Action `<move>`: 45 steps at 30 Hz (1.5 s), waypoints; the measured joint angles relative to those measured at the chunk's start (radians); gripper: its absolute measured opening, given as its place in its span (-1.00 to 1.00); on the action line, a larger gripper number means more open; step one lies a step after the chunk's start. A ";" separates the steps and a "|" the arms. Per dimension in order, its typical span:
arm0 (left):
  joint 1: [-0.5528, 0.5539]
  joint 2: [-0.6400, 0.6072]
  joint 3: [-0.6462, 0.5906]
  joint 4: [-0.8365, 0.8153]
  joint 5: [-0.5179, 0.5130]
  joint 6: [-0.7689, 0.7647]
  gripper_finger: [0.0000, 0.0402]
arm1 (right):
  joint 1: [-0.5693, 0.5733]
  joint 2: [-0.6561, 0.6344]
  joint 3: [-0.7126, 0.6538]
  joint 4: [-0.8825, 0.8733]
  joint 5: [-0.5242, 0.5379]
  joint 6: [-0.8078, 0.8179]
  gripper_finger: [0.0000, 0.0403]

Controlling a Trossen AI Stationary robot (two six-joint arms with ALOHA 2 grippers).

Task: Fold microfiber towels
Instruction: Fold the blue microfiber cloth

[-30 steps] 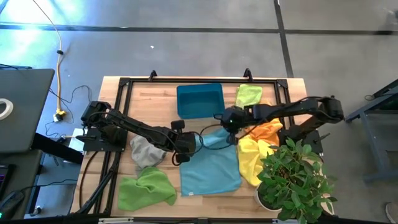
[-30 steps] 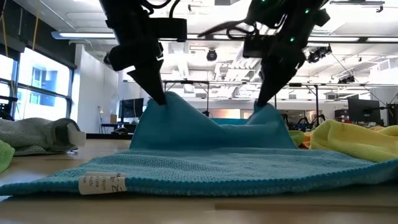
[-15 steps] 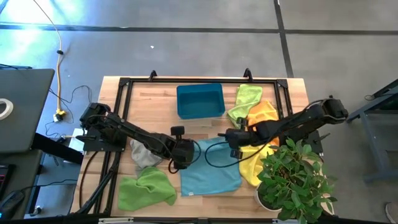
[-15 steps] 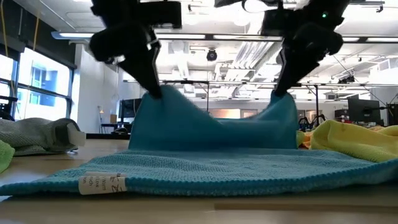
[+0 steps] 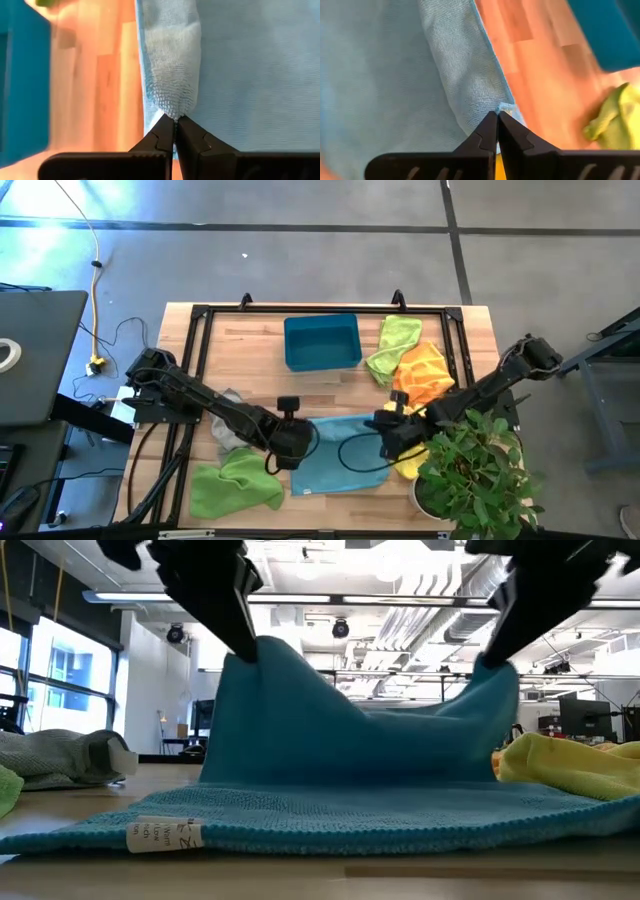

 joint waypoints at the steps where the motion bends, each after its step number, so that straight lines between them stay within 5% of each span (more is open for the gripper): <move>1: -0.003 0.000 0.000 0.005 0.007 -0.013 -0.99 | 0.013 0.000 0.000 0.000 -0.002 0.025 -1.00; 13: -0.071 0.023 0.002 0.048 0.076 -0.208 -0.99 | 0.136 0.078 0.000 0.094 -0.069 0.211 -1.00; 26: -0.154 0.135 0.001 0.173 0.054 -0.324 -0.99 | 0.197 0.141 0.000 0.147 -0.111 0.218 -1.00; 34: -0.170 0.156 0.000 0.222 0.079 -0.384 -0.99 | 0.213 0.141 0.000 0.152 -0.240 0.208 -0.98; 45: -0.197 0.162 0.000 0.237 0.092 -0.431 -0.99 | 0.226 0.142 0.000 0.146 -0.238 0.164 -0.38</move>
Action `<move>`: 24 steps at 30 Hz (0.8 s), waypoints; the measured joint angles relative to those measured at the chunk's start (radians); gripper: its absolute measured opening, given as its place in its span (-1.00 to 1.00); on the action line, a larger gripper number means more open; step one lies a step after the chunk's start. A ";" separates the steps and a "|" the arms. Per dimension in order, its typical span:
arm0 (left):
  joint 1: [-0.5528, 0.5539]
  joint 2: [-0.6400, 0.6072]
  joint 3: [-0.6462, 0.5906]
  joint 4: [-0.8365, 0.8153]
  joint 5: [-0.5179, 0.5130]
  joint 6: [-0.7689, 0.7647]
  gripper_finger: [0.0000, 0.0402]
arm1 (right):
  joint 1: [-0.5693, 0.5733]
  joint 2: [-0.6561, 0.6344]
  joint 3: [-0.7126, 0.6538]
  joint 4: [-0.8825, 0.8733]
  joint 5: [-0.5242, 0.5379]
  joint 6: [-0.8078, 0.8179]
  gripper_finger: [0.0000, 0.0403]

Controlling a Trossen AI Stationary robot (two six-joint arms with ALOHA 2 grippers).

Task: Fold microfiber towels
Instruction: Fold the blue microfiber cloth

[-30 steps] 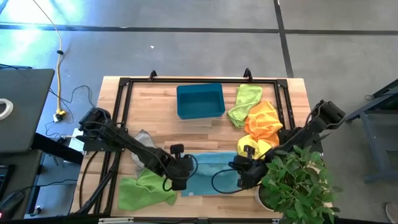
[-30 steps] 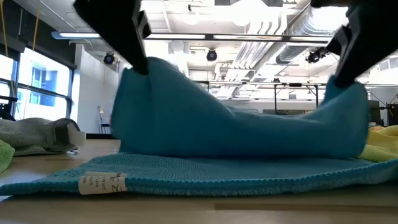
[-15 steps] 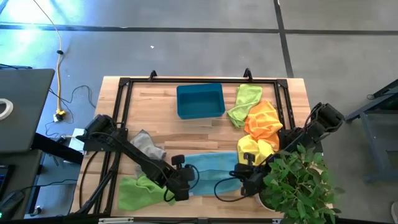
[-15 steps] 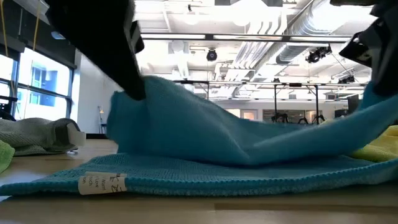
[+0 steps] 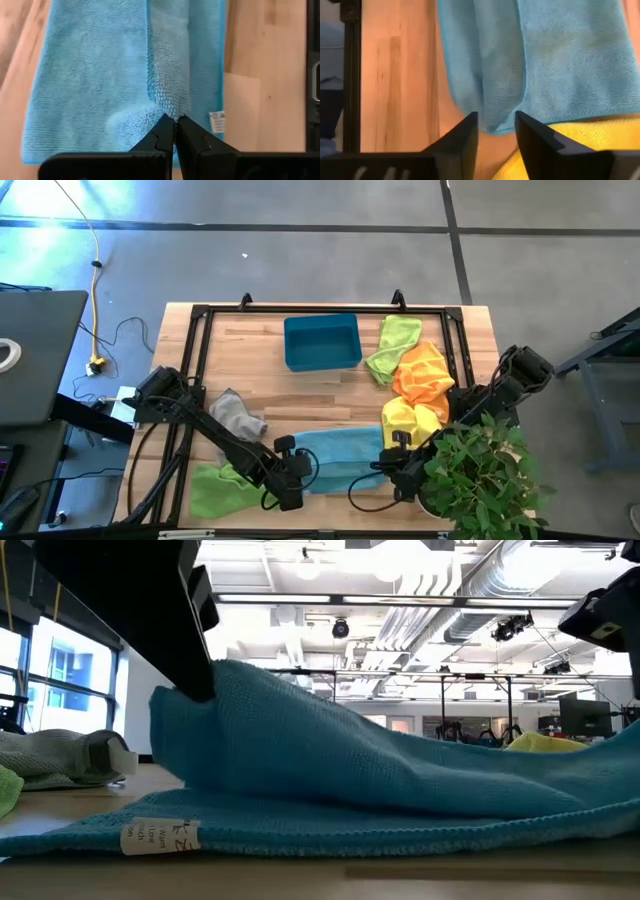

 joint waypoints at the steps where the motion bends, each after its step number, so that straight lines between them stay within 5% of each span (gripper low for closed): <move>1: -0.001 0.000 0.000 0.005 0.007 0.000 -0.99 | -0.003 0.000 0.000 0.000 0.018 0.000 -0.35; 10: -0.009 0.000 0.000 0.037 0.020 -0.001 -0.99 | -0.055 0.009 0.000 -0.073 0.251 0.072 -0.40; 18: -0.009 0.000 0.000 0.039 0.016 0.000 -0.99 | -0.079 0.122 0.000 -0.005 0.025 -0.010 -0.44; 24: -0.007 0.000 0.000 0.036 0.013 0.000 -0.99 | -0.063 0.130 0.001 0.017 -0.010 -0.002 -0.44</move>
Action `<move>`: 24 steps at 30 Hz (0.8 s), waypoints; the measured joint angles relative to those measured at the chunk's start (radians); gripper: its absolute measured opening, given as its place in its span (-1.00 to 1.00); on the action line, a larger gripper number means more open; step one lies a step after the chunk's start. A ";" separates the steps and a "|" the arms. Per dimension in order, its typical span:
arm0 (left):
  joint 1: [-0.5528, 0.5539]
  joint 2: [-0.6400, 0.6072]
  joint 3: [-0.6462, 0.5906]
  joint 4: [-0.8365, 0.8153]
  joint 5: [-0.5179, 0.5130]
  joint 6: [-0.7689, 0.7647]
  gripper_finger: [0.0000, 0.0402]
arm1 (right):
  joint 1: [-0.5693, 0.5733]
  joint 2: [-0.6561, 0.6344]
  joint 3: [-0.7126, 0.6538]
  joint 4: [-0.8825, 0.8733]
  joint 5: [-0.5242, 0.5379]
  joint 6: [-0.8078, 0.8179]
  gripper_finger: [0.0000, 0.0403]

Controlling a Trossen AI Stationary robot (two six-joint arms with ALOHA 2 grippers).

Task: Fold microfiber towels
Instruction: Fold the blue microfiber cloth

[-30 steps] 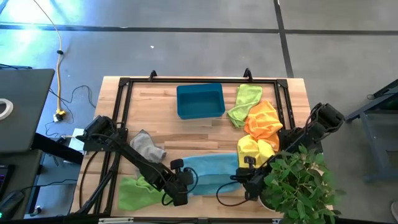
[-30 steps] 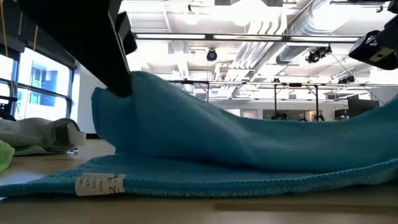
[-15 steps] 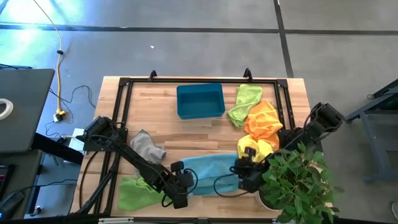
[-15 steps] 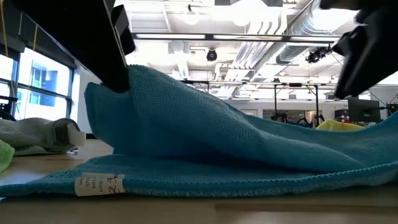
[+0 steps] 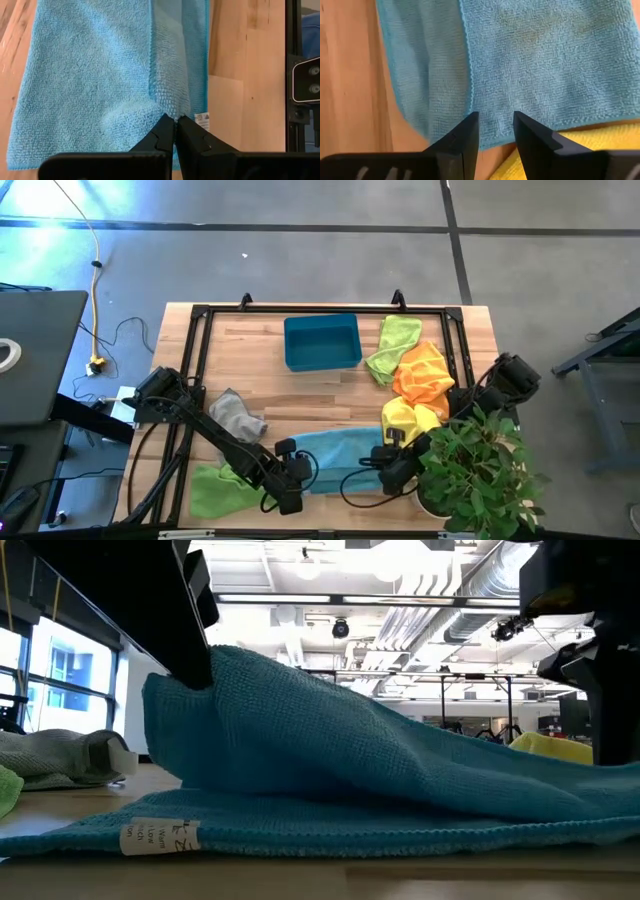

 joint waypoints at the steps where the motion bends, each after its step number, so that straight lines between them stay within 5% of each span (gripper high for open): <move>1: 0.000 0.000 0.000 0.000 0.000 0.000 -0.99 | 0.006 -0.005 0.000 0.001 0.000 0.002 -0.44; 14: 0.000 0.000 0.000 0.000 0.007 0.000 -0.99 | 0.066 -0.021 0.000 0.064 -0.068 -0.024 -0.44; 24: -0.001 0.000 0.000 0.002 0.168 -0.028 -0.69 | 0.051 -0.022 0.000 0.040 0.083 -0.032 -0.44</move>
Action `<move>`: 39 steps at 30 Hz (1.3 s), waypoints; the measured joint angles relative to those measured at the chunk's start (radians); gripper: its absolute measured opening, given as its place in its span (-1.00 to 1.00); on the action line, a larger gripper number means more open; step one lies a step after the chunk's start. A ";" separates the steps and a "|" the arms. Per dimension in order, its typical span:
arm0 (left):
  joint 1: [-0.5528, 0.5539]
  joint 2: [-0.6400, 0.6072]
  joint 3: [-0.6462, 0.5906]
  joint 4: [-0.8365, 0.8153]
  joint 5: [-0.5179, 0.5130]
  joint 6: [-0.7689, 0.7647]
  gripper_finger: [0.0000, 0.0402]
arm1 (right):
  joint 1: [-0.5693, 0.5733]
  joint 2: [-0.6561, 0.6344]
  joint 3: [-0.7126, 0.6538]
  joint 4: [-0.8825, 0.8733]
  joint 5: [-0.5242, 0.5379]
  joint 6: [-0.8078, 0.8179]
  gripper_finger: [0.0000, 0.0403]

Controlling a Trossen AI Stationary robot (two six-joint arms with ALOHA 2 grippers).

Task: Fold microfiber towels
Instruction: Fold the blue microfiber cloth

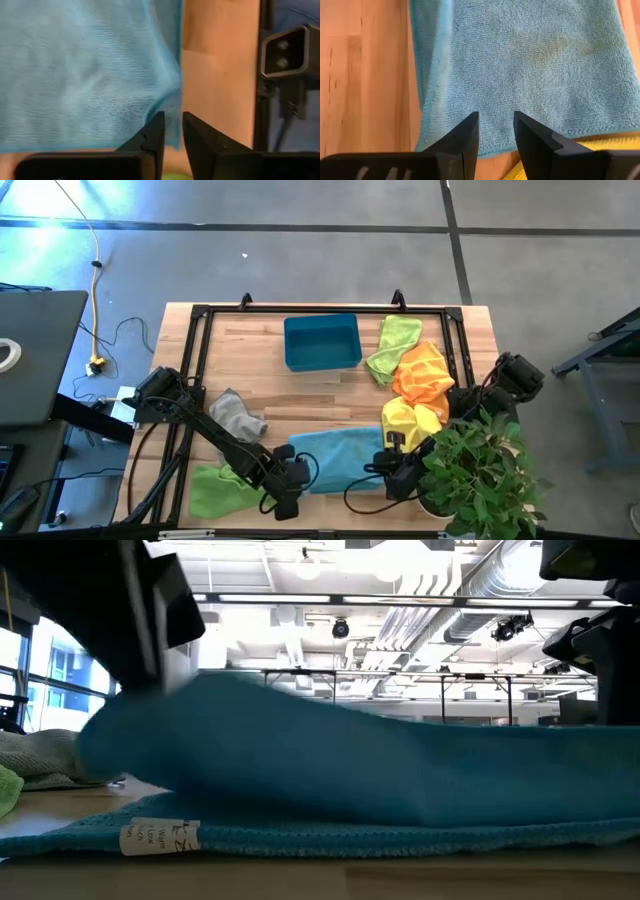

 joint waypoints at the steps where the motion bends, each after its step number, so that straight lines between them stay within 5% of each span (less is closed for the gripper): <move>1: 0.000 0.000 0.000 0.005 0.021 -0.001 -0.65 | -0.001 0.000 0.000 0.003 -0.005 -0.004 -0.44; 8: 0.003 0.000 0.000 0.002 0.008 -0.014 -0.48 | -0.001 0.000 0.000 0.005 -0.006 -0.011 -0.44; 18: 0.059 0.000 0.000 -0.038 -0.124 0.036 -0.48 | -0.012 0.000 0.000 -0.067 0.105 0.011 -0.44; 26: 0.119 0.000 0.000 -0.100 -0.123 0.107 -0.48 | -0.089 0.000 0.000 -0.237 0.104 0.070 -0.44; 39: 0.160 0.000 -0.109 -0.032 -0.086 0.107 -0.48 | -0.132 0.000 0.000 -0.118 0.073 0.024 -0.44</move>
